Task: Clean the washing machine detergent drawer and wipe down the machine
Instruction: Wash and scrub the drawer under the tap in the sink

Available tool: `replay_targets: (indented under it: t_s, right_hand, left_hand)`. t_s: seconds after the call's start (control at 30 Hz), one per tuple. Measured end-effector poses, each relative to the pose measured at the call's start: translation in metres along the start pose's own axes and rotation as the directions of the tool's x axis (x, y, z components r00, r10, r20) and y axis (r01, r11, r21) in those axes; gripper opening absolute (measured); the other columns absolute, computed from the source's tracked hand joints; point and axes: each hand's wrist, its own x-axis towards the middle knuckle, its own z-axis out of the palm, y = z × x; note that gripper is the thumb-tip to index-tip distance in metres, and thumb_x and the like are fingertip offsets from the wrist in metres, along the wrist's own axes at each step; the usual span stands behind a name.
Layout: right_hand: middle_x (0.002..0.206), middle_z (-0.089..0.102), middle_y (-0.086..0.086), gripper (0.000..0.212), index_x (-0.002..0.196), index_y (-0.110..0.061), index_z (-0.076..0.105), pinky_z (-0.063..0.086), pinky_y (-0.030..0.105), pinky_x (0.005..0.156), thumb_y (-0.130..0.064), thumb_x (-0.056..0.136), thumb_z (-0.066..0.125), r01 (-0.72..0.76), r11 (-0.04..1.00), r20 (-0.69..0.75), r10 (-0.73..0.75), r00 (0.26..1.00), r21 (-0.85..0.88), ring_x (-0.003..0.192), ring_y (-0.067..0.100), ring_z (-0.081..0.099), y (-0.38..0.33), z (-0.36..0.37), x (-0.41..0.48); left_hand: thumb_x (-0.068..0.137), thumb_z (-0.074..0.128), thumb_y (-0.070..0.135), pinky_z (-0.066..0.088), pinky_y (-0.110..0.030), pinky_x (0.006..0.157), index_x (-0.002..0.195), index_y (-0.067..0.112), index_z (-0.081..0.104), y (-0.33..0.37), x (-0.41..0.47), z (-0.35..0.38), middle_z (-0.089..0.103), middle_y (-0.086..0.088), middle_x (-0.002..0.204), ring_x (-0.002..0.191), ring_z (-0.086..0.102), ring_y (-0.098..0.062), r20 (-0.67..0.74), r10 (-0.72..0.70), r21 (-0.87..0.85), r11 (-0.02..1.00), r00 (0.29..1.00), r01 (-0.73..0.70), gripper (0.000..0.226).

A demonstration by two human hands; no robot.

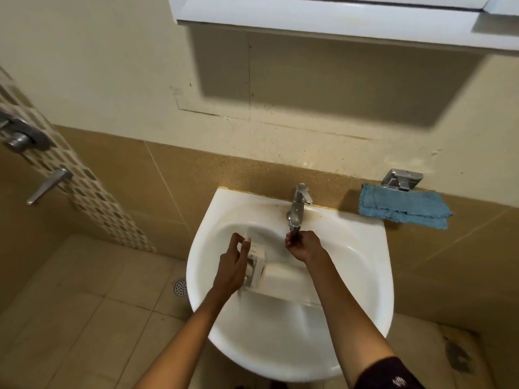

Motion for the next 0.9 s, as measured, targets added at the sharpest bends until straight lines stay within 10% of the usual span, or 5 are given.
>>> replay_targets:
  t_s: [0.3, 0.4, 0.47, 0.63, 0.9]
  right_hand:
    - [0.047, 0.044, 0.004, 0.026, 0.066, -0.009, 0.041, 0.024, 0.019, 0.052, 0.003, 0.083, 0.025, -0.058, 0.998, 0.142, 0.062, 0.988, -0.027, 0.055, 0.013, 0.032, 0.009, 0.007, 0.002]
    - [0.048, 0.048, 0.004, 0.034, 0.066, -0.009, 0.045, 0.027, 0.02, 0.053, 0.0, 0.091, 0.025, -0.085, 0.945, 0.178, 0.147, 0.973, -0.317, 0.056, 0.013, 0.036, 0.029, 0.003, -0.015]
    - [0.053, 0.053, 0.007, 0.035, 0.069, -0.006, 0.054, 0.038, 0.022, 0.052, 0.0, 0.094, 0.03, 0.014, 0.78, 0.172, 0.12, 0.978, -0.625, 0.053, 0.016, 0.045, 0.039, 0.004, -0.032]
    - [0.105, 0.066, 0.013, 0.026, 0.11, -0.001, 0.065, 0.049, 0.028, 0.081, 0.0, 0.093, 0.046, 0.248, -0.029, 0.249, -0.132, 0.959, -0.968, 0.094, 0.027, 0.063, 0.032, -0.008, -0.033]
    - [0.118, 0.058, 0.009, 0.025, 0.111, -0.01, 0.065, 0.043, 0.03, 0.09, -0.013, 0.094, 0.047, 0.424, -0.32, 0.497, -0.199, 0.844, -0.847, 0.11, 0.025, 0.056, 0.067, -0.047, -0.045]
  left_hand:
    - [0.081, 0.021, 0.037, 0.034, -0.014, 0.049, 0.108, 0.021, 0.038, -0.007, -0.013, 0.004, 0.053, -0.008, 0.065, 0.051, 0.045, -0.01, 0.01, -0.047, -0.057, 0.997, 0.999, 0.047, 0.036]
    - [0.079, 0.022, 0.032, 0.031, -0.015, 0.044, 0.111, 0.016, 0.039, -0.005, -0.015, 0.006, 0.038, 0.004, 0.05, 0.04, 0.041, -0.005, -0.028, -0.016, -0.074, 0.997, 0.999, 0.014, 0.04]
    - [0.079, 0.022, 0.03, 0.03, -0.016, 0.044, 0.112, 0.016, 0.039, -0.007, -0.017, 0.006, 0.035, 0.004, 0.048, 0.039, 0.04, -0.005, -0.024, 0.009, -0.06, 0.998, 1.0, -0.011, 0.04]
    - [0.071, 0.017, 0.049, 0.031, -0.014, 0.047, 0.113, 0.015, 0.04, -0.018, -0.021, 0.005, 0.051, 0.005, 0.074, 0.047, 0.046, -0.005, 0.005, 0.071, -0.039, 0.997, 0.997, -0.07, 0.059]
    - [0.079, 0.024, 0.027, 0.034, -0.013, 0.049, 0.117, 0.018, 0.036, -0.028, -0.033, 0.0, 0.054, 0.01, 0.093, 0.05, 0.047, -0.006, 0.089, 0.04, -0.11, 0.993, 0.995, -0.03, 0.041]
